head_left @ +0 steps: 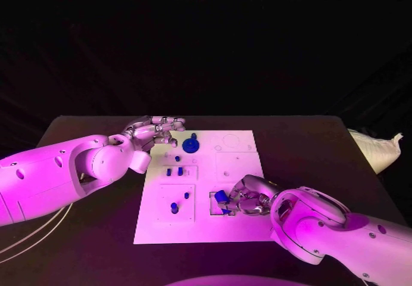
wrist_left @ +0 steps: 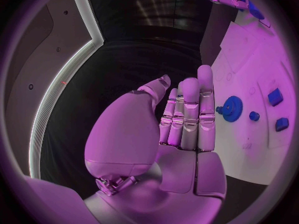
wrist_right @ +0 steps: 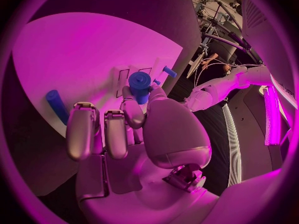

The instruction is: Assemble the parts on the task board

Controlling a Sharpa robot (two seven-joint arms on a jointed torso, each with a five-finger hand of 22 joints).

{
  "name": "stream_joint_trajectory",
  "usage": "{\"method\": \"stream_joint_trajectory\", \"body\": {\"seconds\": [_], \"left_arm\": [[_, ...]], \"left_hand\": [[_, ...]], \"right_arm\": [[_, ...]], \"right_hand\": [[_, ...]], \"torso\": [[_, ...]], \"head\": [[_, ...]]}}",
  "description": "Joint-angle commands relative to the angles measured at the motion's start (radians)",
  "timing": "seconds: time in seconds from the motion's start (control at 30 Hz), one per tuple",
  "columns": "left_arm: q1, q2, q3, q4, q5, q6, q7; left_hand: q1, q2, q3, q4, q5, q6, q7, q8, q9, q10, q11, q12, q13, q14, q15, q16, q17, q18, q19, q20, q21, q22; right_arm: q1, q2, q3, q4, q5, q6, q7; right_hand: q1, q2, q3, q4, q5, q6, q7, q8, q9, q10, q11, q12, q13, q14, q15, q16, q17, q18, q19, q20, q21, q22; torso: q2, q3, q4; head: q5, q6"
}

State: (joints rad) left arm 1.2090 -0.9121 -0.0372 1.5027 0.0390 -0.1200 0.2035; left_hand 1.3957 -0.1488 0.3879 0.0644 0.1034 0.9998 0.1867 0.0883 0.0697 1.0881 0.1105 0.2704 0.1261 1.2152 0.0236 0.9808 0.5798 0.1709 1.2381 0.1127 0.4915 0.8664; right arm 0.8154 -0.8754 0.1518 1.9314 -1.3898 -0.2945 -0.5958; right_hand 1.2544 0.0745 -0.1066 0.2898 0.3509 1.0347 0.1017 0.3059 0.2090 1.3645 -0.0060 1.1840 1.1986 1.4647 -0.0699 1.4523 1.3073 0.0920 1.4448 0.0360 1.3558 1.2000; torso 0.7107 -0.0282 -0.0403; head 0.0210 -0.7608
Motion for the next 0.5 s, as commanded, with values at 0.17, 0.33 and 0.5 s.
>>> {"method": "stream_joint_trajectory", "body": {"seconds": [0.17, 0.33, 0.5], "left_arm": [[0.000, 0.003, 0.001, 0.003, -0.002, 0.012, 0.006], [0.000, 0.004, 0.001, 0.003, -0.002, 0.012, 0.006], [0.000, 0.004, 0.001, 0.003, -0.002, 0.012, 0.006]], "left_hand": [[-0.005, 0.002, -0.004, -0.001, -0.001, -0.006, 0.000, 0.001, -0.001, -0.008, -0.001, 0.007, 0.001, -0.005, -0.001, -0.002, -0.001, 0.010, -0.003, 0.006, -0.005, -0.001], [-0.005, 0.002, -0.004, -0.001, -0.001, -0.006, 0.000, 0.001, -0.001, -0.008, -0.001, 0.007, 0.001, -0.005, -0.001, -0.002, -0.001, 0.010, -0.003, 0.006, -0.005, -0.001], [-0.005, 0.002, -0.004, -0.001, -0.001, -0.006, 0.000, 0.001, -0.001, -0.008, -0.001, 0.007, 0.001, -0.005, -0.001, -0.002, -0.001, 0.010, -0.003, 0.006, -0.005, -0.001]], "right_arm": [[0.000, 0.016, -0.001, -0.016, -0.027, 0.032, -0.011], [0.000, 0.026, -0.001, -0.021, -0.030, 0.025, -0.010], [0.000, 0.035, -0.001, -0.023, -0.037, 0.027, -0.008]], "right_hand": [[-0.047, -0.003, -0.024, 0.001, 0.000, 0.051, -0.040, 0.013, 0.052, 0.013, -0.008, 0.002, 0.007, 0.071, -0.012, -0.001, 0.066, -0.018, 0.005, -0.009, 0.006, 0.004], [-0.079, -0.003, -0.048, 0.001, -0.018, 0.053, -0.042, 0.013, 0.060, 0.017, -0.010, 0.002, 0.011, 0.071, -0.014, 0.001, 0.069, -0.018, 0.006, -0.011, 0.007, 0.007], [-0.090, -0.004, -0.061, 0.001, -0.032, 0.053, -0.043, 0.012, 0.065, 0.017, -0.010, -0.001, 0.011, 0.071, -0.014, 0.000, 0.069, -0.018, 0.006, -0.012, 0.006, 0.005]], "torso": [[-0.001, 0.0006, 0.0005], [-0.002, -0.0004, 0.0014], [-0.001, -0.0008, 0.0012]], "head": [[0.000, -0.003], [0.001, -0.003], [0.002, 0.000]]}}
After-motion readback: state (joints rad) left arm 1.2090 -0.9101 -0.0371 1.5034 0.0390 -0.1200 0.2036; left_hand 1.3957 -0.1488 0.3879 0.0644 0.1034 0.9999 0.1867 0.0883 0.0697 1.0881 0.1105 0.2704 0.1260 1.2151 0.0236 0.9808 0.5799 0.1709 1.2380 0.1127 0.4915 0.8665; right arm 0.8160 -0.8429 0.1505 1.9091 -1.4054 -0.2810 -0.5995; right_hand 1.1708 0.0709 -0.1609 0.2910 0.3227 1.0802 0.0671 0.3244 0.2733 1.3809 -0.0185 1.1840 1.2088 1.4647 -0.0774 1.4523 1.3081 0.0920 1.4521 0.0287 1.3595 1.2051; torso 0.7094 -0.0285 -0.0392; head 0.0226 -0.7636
